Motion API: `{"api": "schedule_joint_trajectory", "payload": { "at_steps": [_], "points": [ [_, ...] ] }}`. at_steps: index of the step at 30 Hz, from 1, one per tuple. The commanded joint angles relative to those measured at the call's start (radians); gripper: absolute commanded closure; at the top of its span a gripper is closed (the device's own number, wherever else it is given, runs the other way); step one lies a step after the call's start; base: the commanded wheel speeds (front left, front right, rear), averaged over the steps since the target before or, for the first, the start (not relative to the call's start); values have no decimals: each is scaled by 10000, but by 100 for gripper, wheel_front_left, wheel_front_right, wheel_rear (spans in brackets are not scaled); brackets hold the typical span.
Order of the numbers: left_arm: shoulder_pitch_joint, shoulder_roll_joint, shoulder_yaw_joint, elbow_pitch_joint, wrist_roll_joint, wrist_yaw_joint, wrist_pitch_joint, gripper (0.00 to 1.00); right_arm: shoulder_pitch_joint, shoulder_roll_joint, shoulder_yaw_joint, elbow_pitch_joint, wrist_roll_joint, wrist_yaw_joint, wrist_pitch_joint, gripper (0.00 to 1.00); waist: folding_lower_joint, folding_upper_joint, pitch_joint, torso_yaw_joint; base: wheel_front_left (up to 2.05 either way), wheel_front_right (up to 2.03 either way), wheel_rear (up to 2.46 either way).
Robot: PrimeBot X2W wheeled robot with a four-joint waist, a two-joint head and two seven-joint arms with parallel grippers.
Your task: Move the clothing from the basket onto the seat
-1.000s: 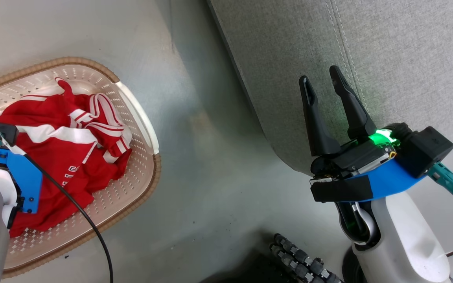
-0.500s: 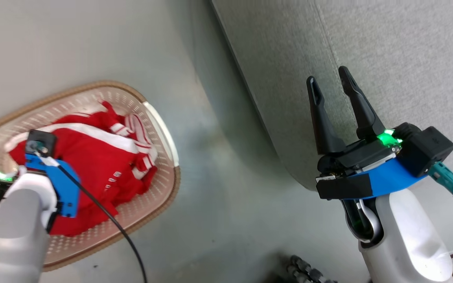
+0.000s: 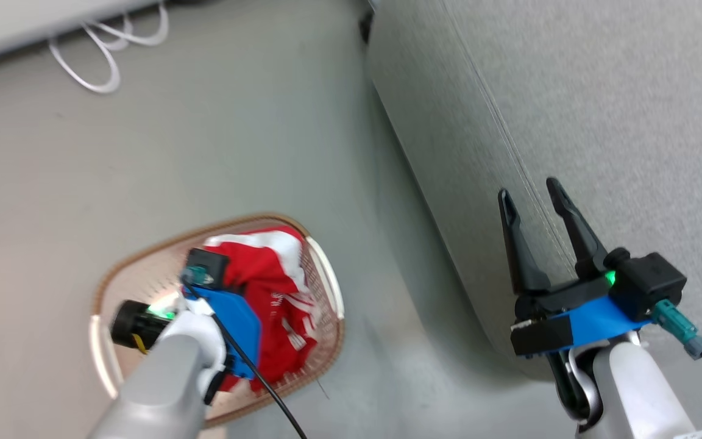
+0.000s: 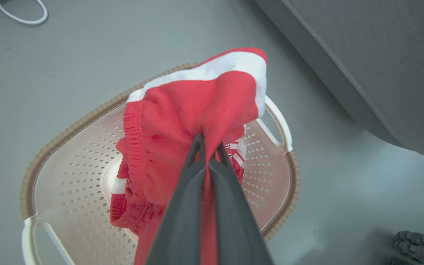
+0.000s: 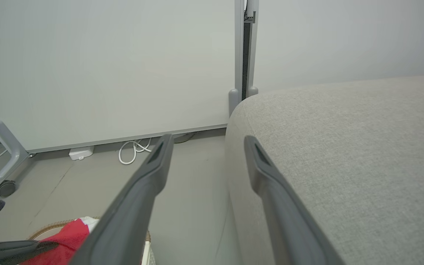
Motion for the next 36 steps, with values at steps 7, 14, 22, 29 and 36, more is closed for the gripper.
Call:
{"api": "schedule_joint_trajectory", "payload": {
  "at_steps": [7, 14, 22, 29, 36],
  "points": [
    [764, -476, -373, -611, -816, -13, -538, 100, 803, -30, -106, 241, -292, 1, -34, 0, 2, -1, -2423, 1461, 0, 0, 0],
    [1058, -624, -732, -1497, -1636, -14, -1170, 100, 1326, -29, -197, 399, -474, 1, -34, 0, 2, -1, -3319, 1892, 0, 0, 0],
    [518, -676, -1313, -2345, -2285, -14, -1388, 100, 1764, -29, -276, 493, -593, 1, -34, 0, 2, -1, -4043, 2305, 0, 0, 0],
    [-118, -732, -1643, -2652, -2604, -14, -1296, 100, 1953, -29, -208, 545, -532, 1, 8, 0, 2, -1, -4362, 2546, 0, 0, 0],
    [-835, -827, -1988, -2924, -2968, -15, -1212, 100, 2035, -29, -69, 563, -485, 1, 45, 0, 2, -1, -4480, 2642, 0, 0, 0]
  ]
}}
